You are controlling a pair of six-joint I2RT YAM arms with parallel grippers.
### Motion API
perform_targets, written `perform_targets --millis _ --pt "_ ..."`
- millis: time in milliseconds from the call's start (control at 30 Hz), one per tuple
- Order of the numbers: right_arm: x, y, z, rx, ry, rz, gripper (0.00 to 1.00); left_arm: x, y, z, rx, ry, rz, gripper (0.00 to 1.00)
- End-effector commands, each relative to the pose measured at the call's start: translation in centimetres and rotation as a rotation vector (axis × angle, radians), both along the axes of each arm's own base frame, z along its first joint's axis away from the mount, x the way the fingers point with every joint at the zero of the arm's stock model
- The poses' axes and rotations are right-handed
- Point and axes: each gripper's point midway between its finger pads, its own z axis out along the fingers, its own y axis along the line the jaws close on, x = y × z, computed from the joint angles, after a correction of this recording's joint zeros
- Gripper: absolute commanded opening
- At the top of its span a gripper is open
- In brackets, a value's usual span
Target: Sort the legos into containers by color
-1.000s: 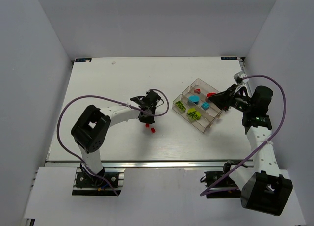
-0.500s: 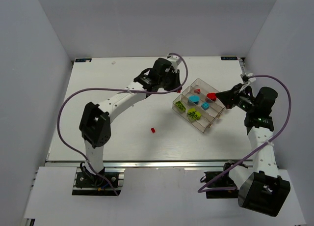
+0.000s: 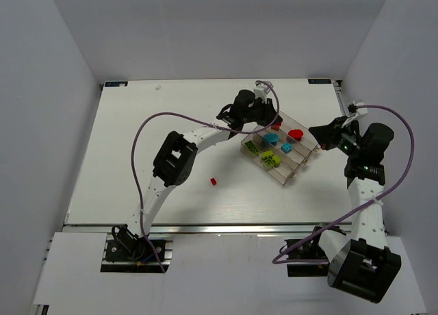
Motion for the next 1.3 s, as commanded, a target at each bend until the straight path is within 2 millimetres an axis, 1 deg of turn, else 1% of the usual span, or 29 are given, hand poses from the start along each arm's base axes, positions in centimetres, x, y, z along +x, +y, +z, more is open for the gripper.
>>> perform_targets --millis 0,33,67,167,233,367,400,433,467,500,567,633,700,733,800,833,867,933,967,1000,1033,1067,1100,1133,1167,1200,1233,1267 --pt "0.3 -0.4 0.1 0.007 -0.011 0.002 0.00 0.6 -1.0 7.6 -0.203 -0.161 0.004 0.00" --pt "0.3 -0.4 0.0 0.009 -0.007 0.005 0.00 0.9 -1.1 7.9 -0.230 -0.177 0.014 0.00" --pt "0.4 -0.4 -0.1 0.011 -0.005 0.010 0.00 1.3 -1.1 7.2 -0.231 -0.177 0.034 0.00" --pt "0.4 -0.6 -0.2 0.005 -0.007 0.009 0.00 1.9 -1.3 6.9 -0.260 -0.189 0.053 0.00" --pt "0.4 -0.6 -0.2 -0.005 -0.017 0.008 0.00 2.5 -1.8 6.0 -0.262 -0.177 0.060 0.00" --pt "0.2 -0.8 0.1 -0.019 -0.036 -0.003 0.00 3.5 -2.3 4.9 -0.262 -0.174 0.076 0.00" --pt "0.2 -0.8 0.3 -0.023 -0.046 -0.008 0.00 3.4 -2.8 5.2 -0.268 -0.178 0.083 0.00" --pt "0.1 -0.8 0.3 -0.024 -0.046 -0.008 0.00 3.6 -2.8 4.4 -0.258 -0.169 0.090 0.00" --pt "0.1 -0.8 0.3 -0.025 -0.050 -0.007 0.00 3.7 -2.9 4.2 -0.257 -0.166 0.093 0.00" --pt "0.1 -0.8 0.3 -0.024 -0.050 -0.007 0.00 3.9 -2.8 4.0 -0.254 -0.162 0.104 0.04" --pt "0.1 -0.8 0.2 -0.022 -0.048 -0.004 0.00 4.0 -2.8 3.6 -0.249 -0.158 0.109 0.08" --pt "0.1 -0.8 0.1 -0.019 -0.043 0.001 0.00 4.0 -2.8 3.4 -0.245 -0.154 0.111 0.25" --pt "0.1 -0.7 0.0 -0.017 -0.040 0.008 0.00 4.1 -2.8 3.5 -0.243 -0.152 0.114 0.38" --pt "0.1 -0.7 -0.1 -0.014 -0.035 0.011 0.00 4.1 -2.8 3.3 -0.236 -0.146 0.117 0.51" --pt "0.0 -0.5 -0.2 -0.011 -0.032 0.022 0.00 4.1 -2.8 3.9 -0.236 -0.154 0.114 0.60" --pt "0.0 -0.5 -0.1 -0.011 -0.034 0.028 0.00 4.2 -2.8 4.0 -0.235 -0.155 0.115 0.63" --pt "-0.1 -0.4 -0.1 -0.012 -0.036 0.037 0.00 4.1 -2.8 4.5 -0.240 -0.157 0.112 0.68" --pt "-0.3 -0.1 -0.3 -0.008 -0.035 0.062 0.00 4.0 -2.9 5.2 -0.243 -0.166 0.105 0.70" --pt "-0.3 0.1 -0.3 -0.006 -0.036 0.074 0.00 3.9 -2.9 5.5 -0.246 -0.168 0.100 0.69" --pt "-0.4 0.3 -0.3 -0.016 -0.046 0.097 0.05 3.7 -2.8 6.0 -0.250 -0.172 0.092 0.68" --pt "-1.3 1.2 -0.2 -0.015 -0.064 0.178 0.10 3.5 -2.8 6.7 -0.258 -0.179 0.088 0.64" --pt "-1.8 1.8 -0.3 -0.019 -0.076 0.231 0.15 3.0 -2.8 7.3 -0.267 -0.184 0.067 0.60" --pt "-2.4 2.3 -0.7 -0.040 -0.106 0.298 0.29 2.4 -2.4 9.3 -0.284 -0.200 0.054 0.40" --pt "-3.9 3.6 -0.7 -0.041 -0.150 0.424 0.35 1.8 -2.2 10.5 -0.297 -0.213 0.040 0.25" --pt "-4.5 4.2 -1.0 -0.070 -0.205 0.494 0.43 1.7 -1.2 10.1 -0.277 -0.199 0.029 0.01" --pt "-5.6 4.8 -1.3 -0.040 -0.201 0.561 0.45 0.9 -0.8 10.6 -0.270 -0.192 0.017 0.00" --pt "-7.0 5.8 -2.0 -0.054 -0.259 0.655 0.48 0.1 1.0 14.8 -0.291 -0.231 0.021 0.00" --pt "-7.4 6.2 -2.3 -0.077 -0.295 0.676 0.53 -0.9 1.8 15.5 -0.278 -0.233 0.021 0.00"
